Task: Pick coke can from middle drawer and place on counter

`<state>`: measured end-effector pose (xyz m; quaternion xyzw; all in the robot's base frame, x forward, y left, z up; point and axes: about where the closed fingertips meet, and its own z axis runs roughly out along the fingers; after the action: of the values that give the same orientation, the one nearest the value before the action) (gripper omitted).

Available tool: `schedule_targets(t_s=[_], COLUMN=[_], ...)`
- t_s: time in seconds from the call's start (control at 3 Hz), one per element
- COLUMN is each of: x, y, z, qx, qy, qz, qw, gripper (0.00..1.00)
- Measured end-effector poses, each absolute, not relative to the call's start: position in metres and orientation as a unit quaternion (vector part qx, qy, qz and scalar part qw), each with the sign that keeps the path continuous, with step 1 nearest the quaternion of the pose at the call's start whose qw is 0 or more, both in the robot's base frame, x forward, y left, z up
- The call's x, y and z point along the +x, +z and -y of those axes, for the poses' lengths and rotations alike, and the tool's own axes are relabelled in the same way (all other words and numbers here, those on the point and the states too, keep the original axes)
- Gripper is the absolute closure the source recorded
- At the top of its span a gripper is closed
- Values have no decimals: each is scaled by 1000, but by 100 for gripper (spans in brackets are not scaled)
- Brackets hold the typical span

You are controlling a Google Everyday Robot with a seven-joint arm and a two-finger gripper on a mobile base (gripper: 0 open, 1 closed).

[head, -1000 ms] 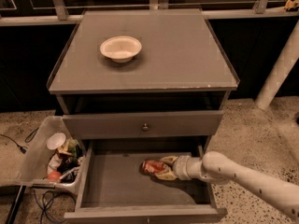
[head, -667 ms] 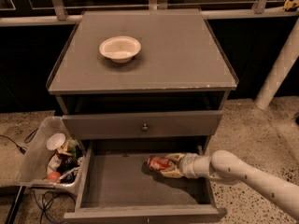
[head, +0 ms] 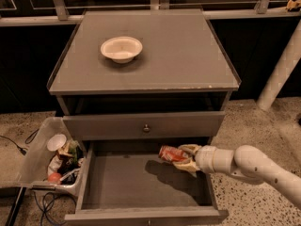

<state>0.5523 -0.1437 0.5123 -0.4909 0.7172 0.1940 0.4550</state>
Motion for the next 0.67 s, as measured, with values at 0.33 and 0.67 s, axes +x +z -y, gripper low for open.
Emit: schedule_targets(t_s=[0.33, 0.67], x=[556, 554], y=[577, 640], z=[170, 191], qx=[-489, -499], qy=[151, 108], qz=[-714, -708], qw=[478, 488], gripper=[100, 100])
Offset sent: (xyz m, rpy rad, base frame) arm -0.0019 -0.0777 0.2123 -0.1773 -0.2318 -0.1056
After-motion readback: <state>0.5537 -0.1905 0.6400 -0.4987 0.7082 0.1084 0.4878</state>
